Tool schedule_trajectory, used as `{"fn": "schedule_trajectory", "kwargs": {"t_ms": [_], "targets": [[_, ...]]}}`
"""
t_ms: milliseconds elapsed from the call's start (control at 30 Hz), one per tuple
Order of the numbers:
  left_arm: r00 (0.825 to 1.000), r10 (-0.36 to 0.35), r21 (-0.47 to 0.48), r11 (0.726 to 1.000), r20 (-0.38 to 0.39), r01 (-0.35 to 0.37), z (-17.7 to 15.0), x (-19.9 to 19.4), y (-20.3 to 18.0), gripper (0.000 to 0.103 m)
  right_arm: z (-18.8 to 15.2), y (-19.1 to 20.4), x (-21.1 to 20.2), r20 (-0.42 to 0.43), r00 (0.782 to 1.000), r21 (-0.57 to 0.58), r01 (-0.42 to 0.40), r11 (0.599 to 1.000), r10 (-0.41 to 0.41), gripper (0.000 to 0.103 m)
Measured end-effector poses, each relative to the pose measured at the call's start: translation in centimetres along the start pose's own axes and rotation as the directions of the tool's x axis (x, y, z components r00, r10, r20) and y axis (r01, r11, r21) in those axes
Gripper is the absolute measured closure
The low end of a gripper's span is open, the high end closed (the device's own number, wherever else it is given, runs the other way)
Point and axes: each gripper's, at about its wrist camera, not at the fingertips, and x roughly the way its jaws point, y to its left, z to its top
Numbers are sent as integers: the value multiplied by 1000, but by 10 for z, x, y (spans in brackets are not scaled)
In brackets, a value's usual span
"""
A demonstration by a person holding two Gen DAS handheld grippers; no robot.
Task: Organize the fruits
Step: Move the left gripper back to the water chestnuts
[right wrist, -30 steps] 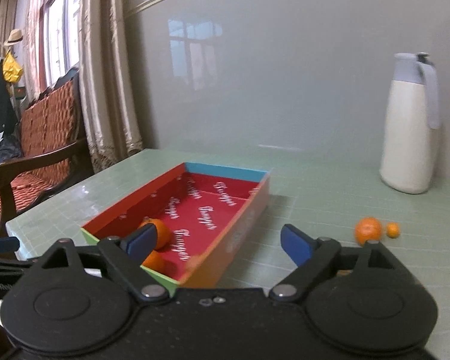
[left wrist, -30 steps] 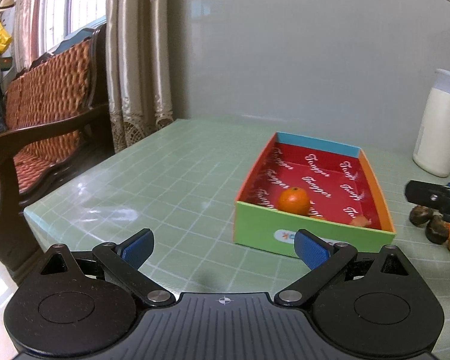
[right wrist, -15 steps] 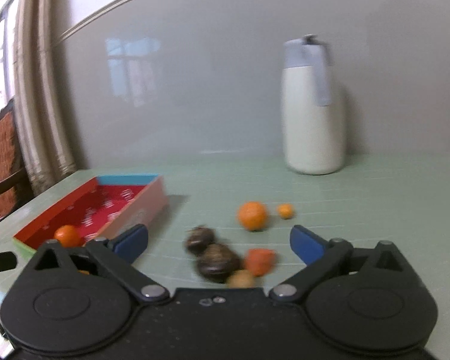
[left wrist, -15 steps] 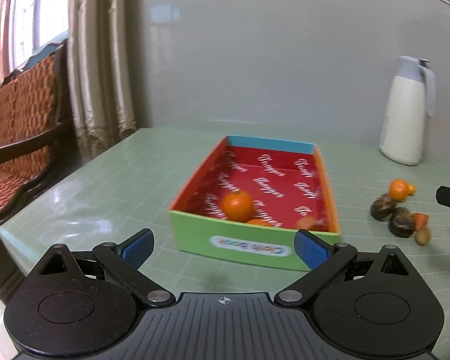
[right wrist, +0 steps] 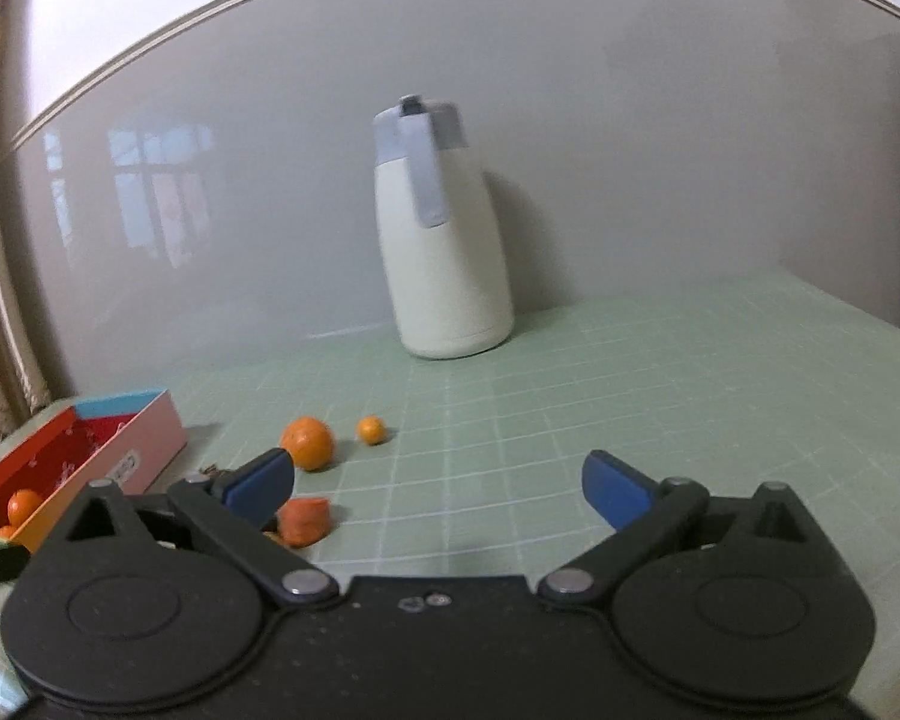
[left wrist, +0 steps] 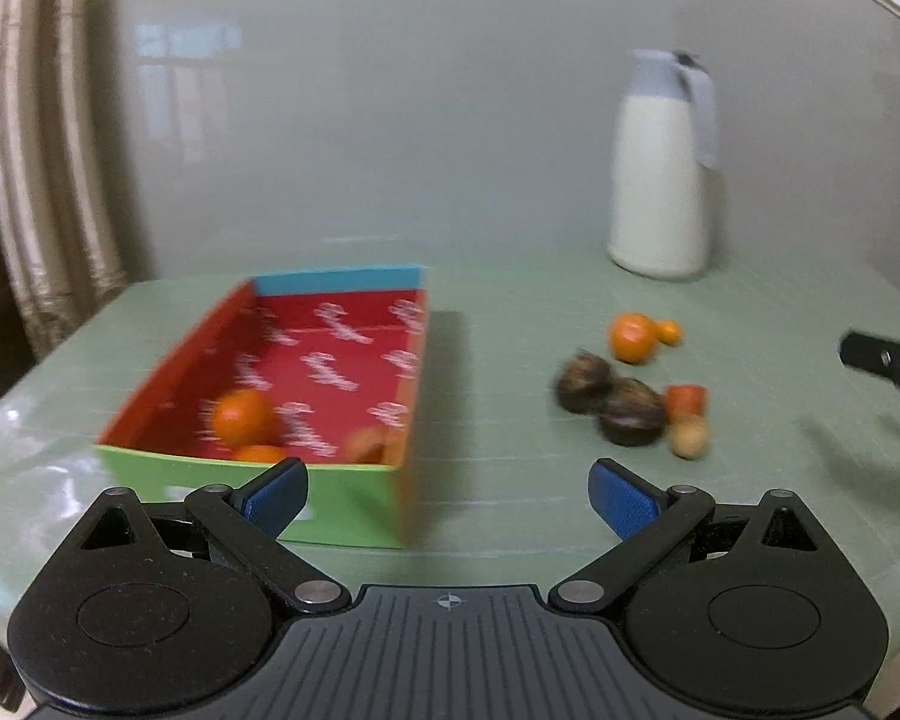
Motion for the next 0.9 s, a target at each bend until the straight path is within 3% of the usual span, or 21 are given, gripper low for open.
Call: {"fn": "schedule_trajectory", "kwargs": {"t_ms": [167, 633, 733, 900], "targets": [[996, -84, 49, 995, -14, 84, -3, 8, -29, 4, -1, -14, -4, 1, 1000, 29, 12, 1000, -12, 0], [994, -111, 33, 993, -18, 112, 4, 39, -51, 4, -2, -29, -8, 12, 1000, 61, 22, 998, -22, 0], [994, -109, 30, 993, -23, 110, 6, 47, -54, 25, -2, -31, -8, 10, 1000, 71, 21, 997, -22, 0], [991, -123, 24, 992, -47, 124, 10, 61, -60, 26, -1, -33, -9, 16, 1000, 80, 23, 997, -24, 0]]}}
